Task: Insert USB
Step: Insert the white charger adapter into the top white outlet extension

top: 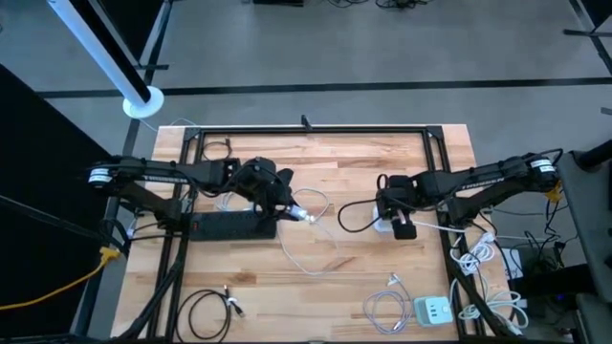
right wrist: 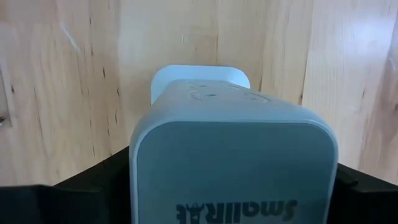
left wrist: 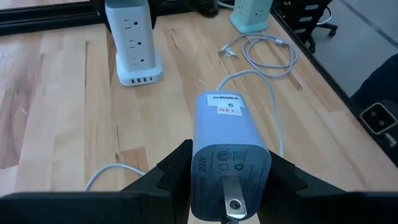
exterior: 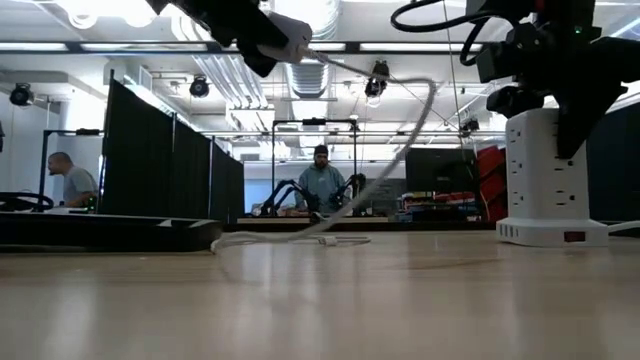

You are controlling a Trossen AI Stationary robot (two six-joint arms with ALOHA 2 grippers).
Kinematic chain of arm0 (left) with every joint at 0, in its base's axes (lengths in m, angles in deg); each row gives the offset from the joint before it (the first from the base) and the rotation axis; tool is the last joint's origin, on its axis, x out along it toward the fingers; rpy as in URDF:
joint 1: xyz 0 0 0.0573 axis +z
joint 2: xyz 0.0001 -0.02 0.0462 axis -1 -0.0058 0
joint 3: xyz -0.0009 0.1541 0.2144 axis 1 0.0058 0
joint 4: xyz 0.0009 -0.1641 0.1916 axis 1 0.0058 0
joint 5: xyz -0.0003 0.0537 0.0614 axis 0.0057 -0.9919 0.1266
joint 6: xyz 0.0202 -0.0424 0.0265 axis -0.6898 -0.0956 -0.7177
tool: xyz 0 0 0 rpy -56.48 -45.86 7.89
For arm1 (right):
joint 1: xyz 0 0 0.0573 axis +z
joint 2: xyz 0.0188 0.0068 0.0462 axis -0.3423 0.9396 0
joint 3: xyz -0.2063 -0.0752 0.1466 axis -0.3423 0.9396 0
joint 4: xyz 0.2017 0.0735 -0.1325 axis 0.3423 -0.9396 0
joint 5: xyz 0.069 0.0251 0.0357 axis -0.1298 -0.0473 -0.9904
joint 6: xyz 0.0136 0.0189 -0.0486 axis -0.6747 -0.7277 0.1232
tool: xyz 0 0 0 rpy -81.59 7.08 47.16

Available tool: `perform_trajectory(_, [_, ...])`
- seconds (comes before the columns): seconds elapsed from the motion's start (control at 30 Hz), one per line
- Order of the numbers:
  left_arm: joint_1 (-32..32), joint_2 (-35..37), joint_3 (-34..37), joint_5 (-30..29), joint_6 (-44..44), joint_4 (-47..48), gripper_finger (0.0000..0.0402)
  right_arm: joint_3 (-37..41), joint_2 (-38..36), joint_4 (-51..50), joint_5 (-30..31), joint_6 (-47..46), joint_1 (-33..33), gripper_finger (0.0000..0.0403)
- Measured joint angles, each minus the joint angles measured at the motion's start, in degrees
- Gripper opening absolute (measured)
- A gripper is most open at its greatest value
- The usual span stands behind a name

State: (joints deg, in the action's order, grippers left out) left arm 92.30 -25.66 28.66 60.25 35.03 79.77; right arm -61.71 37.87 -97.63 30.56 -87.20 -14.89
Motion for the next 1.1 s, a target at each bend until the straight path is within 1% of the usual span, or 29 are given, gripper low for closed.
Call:
perform_trajectory(0.13, [0.0, -3.9, 0.0, 0.4, 0.4, -3.2, 0.0118, 0.0, 0.0, 0.1, -0.1, -0.5, 0.0, 0.0294])
perform_trajectory(0.3, [0.3, -7.0, 0.0, 0.5, 0.5, -8.5, 0.0118, 0.0, 0.0, 0.2, -0.2, -0.8, 0.0, 0.0294])
perform_trajectory(0.47, [0.4, -9.2, 0.0, 0.5, 1.2, -9.4, 0.0118, -0.5, -1.8, 0.4, -0.6, -1.0, 0.1, 0.0294])
perform_trajectory(0.6, [0.4, -10.0, 0.0, 0.9, 2.0, -9.4, 0.0118, -2.3, -3.5, 0.1, -3.0, -1.1, 0.2, 0.0294])
perform_trajectory(0.7, [0.4, -10.0, 0.0, 0.9, 2.2, -9.7, 0.0118, -3.2, -4.6, -1.9, -2.1, -1.1, 0.2, 0.0294])
perform_trajectory(0.83, [0.5, -10.0, 0.0, 0.9, 2.5, -9.8, 0.0118, -2.7, -4.3, -3.7, -1.1, -1.8, 0.1, 0.0294])
perform_trajectory(1.1, [0.8, -10.0, 0.0, 0.9, 2.3, -10.0, 0.0118, 0.5, -2.2, -0.1, -1.0, -5.9, 0.1, 0.03])
